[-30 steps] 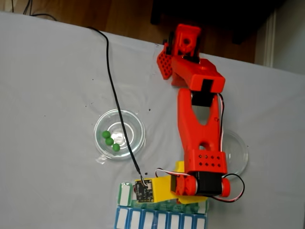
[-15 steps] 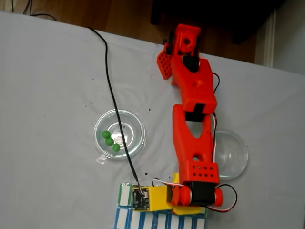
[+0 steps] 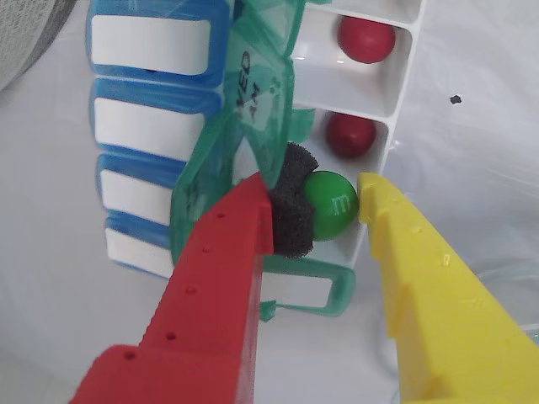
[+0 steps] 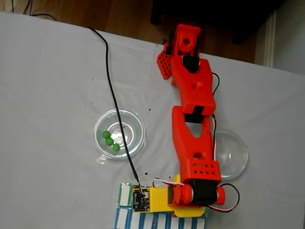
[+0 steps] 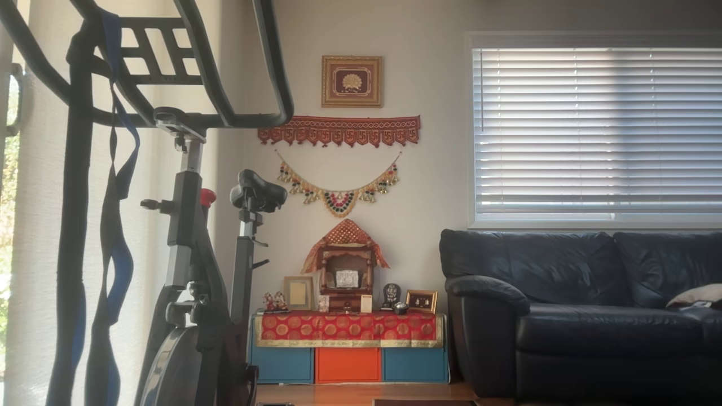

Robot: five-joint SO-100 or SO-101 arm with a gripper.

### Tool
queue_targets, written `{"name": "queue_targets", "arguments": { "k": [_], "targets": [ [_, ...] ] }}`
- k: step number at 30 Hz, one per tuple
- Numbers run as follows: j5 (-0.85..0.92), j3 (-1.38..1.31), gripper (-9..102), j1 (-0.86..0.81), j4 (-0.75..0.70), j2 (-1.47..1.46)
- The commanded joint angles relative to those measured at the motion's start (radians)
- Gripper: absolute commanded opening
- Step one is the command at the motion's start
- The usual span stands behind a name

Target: Sort medicines into box.

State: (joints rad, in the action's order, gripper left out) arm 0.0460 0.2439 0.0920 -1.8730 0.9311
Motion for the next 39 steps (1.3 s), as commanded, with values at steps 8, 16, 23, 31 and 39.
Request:
{"name": "queue_targets", "arguments": {
  "k": [8,16,23,31,39],
  "targets": [
    [0.003,-0.049,1,0.035,-0.032,0.020],
    [-0.021,-0.144,1,0.035,-0.032,-0.049],
    [-0.034,-0.184,1,0.049,-0.034,-0.083],
    [-0.038,-0.172,1,0.044,-0.034,-0.064],
    [-0.055,-0.196,11,0.048,-0.034,-0.092]
  ]
}}
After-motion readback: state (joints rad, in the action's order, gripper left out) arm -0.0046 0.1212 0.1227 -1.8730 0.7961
